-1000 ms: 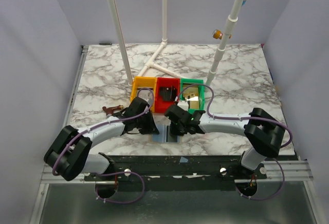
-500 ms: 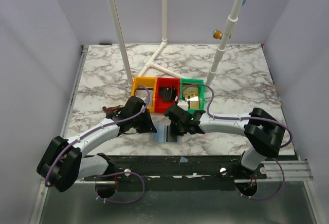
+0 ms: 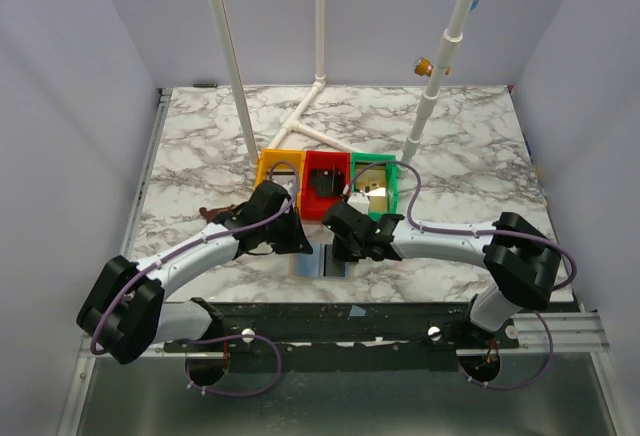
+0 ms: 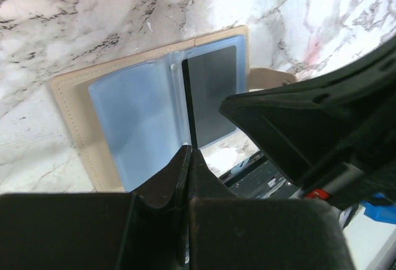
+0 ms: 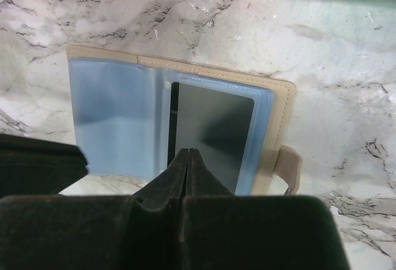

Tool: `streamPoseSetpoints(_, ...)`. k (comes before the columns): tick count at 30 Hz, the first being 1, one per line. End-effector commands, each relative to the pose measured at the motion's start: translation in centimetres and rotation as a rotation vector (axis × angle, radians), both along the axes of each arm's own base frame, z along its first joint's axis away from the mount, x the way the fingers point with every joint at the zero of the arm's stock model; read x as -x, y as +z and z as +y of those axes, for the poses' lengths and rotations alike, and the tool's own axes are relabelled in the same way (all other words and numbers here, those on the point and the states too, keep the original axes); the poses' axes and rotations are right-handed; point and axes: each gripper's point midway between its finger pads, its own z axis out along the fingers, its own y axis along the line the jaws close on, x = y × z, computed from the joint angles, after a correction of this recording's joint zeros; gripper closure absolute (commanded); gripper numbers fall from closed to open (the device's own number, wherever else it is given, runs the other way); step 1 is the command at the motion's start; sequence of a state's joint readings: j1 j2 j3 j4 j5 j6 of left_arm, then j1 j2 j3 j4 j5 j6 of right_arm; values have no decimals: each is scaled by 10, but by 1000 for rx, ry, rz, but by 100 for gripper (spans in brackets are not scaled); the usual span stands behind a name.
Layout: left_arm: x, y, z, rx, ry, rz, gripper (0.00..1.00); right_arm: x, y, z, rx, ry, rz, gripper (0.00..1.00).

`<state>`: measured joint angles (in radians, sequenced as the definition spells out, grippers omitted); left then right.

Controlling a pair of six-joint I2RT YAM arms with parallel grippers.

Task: Take the credit cards out of the card holder
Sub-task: Remove the credit card from the card holder.

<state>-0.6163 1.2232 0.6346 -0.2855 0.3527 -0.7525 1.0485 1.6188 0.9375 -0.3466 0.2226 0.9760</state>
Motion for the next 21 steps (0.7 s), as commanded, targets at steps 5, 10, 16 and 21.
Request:
streamPoseSetpoints(5, -3, -5, -19, 30, -41, 31, 100, 2, 0, -21, 59, -42, -20, 99)
streamPoseSetpoints(10, -1, -13, -26, 53, -64, 58, 100, 3, -5, -31, 99, -55, -18, 99)
streamPoseSetpoints(16, 0, -20, -29, 62, -66, 77, 85, 5, -9, -33, 112, -54, -8, 99)
streamPoseSetpoints(21, 1, -26, -28, 56, -67, 85, 66, 5, -10, -32, 115, -51, -5, 99)
